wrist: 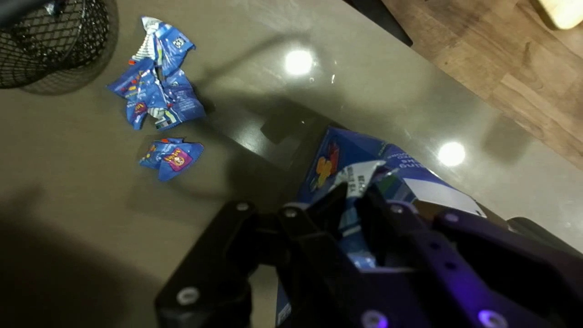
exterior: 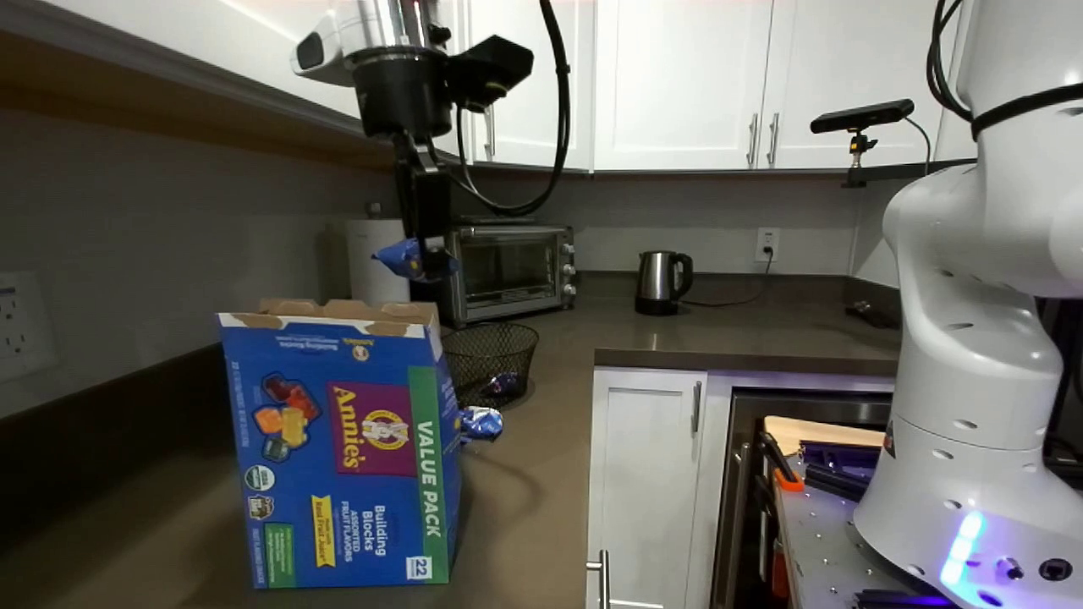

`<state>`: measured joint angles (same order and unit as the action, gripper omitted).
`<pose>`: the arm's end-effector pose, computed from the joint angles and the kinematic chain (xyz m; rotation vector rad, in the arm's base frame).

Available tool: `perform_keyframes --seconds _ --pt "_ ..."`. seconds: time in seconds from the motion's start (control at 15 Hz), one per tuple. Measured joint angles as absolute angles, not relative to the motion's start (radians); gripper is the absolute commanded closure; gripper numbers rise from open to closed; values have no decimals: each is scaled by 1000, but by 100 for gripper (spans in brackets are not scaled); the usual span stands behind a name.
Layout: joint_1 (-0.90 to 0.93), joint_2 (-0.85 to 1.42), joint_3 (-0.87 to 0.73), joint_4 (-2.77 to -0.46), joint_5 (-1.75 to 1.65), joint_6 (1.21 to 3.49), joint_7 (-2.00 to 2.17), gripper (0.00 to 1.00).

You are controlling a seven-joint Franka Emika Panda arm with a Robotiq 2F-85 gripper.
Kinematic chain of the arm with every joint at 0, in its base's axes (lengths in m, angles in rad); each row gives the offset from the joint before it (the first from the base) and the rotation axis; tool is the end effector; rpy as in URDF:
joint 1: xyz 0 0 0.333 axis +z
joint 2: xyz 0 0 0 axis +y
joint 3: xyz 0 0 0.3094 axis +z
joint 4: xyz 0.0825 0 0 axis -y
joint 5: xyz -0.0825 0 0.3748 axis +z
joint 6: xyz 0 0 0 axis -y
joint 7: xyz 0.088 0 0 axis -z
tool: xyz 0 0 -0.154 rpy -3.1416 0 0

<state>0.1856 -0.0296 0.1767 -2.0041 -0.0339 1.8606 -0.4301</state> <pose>0.4879 0.1809 0.4102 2.8561 1.2136 -0.1795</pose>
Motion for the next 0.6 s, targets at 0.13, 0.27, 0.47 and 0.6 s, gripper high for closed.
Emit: perform_keyframes --seconds 0.13,0.27,0.47,0.6 --pt "191 -30 181 -2000 -34 1861 -431 97" --pt "198 -30 186 -1998 -34 1861 -432 96" --pt "207 -30 197 -1997 -33 1861 -433 97" --pt "215 -30 200 -1997 -33 1861 -433 97"
